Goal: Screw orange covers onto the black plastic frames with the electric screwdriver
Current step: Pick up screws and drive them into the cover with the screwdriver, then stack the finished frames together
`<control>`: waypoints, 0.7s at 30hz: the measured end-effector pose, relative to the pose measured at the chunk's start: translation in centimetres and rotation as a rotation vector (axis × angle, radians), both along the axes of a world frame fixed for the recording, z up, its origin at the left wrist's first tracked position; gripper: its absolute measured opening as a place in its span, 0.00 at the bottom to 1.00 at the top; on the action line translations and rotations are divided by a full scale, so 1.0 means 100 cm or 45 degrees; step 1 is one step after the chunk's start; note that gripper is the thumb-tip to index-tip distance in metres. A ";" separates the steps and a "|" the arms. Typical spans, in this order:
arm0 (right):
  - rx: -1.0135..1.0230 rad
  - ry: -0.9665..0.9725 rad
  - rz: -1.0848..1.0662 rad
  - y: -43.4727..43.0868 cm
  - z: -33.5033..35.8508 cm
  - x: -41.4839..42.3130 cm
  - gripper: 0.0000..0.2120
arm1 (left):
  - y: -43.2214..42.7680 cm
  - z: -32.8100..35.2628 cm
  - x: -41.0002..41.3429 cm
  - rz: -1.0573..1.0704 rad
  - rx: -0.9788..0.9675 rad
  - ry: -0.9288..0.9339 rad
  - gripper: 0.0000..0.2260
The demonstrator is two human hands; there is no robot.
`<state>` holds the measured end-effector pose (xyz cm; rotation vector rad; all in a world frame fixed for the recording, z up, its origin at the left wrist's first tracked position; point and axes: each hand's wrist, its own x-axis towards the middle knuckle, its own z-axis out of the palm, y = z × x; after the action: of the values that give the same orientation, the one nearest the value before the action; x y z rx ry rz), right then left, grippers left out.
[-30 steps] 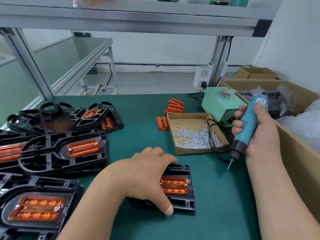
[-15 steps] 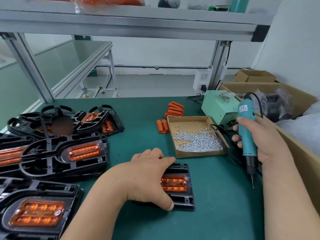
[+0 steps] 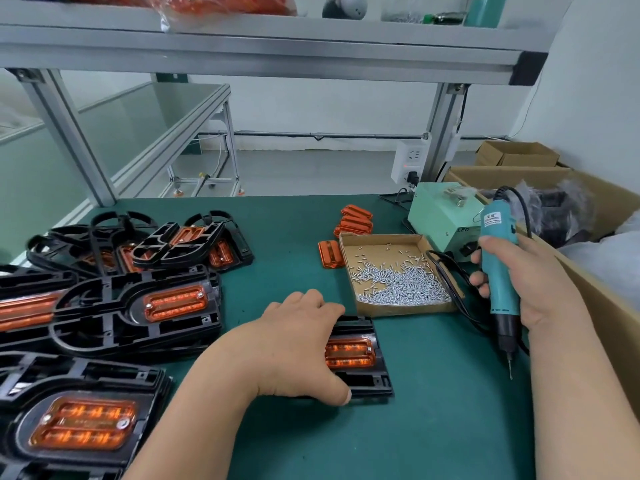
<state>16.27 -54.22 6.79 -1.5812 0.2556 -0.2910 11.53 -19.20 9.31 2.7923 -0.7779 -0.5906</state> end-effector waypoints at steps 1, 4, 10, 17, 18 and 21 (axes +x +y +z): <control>0.000 0.007 -0.005 -0.001 0.000 -0.001 0.09 | 0.001 0.000 0.001 0.015 -0.028 -0.011 0.46; -0.025 0.030 -0.030 -0.003 0.001 -0.003 0.05 | 0.006 0.002 0.002 0.043 -0.104 0.000 0.42; -0.168 0.109 -0.080 -0.004 0.002 -0.005 0.05 | 0.023 0.014 0.002 0.062 -0.190 0.038 0.37; -0.557 0.219 -0.060 -0.005 0.000 -0.006 0.16 | 0.059 0.041 -0.002 0.185 -0.385 -0.185 0.45; -0.623 0.246 -0.058 -0.005 0.001 -0.006 0.19 | 0.066 0.045 -0.002 0.223 -0.385 -0.230 0.44; -0.758 0.289 -0.073 -0.003 0.003 -0.008 0.23 | 0.087 0.056 -0.001 0.364 -0.303 -0.388 0.49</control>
<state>15.43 -54.49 7.13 -2.2032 0.4160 -0.2431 11.39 -10.46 14.95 2.7265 -0.4462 -0.0208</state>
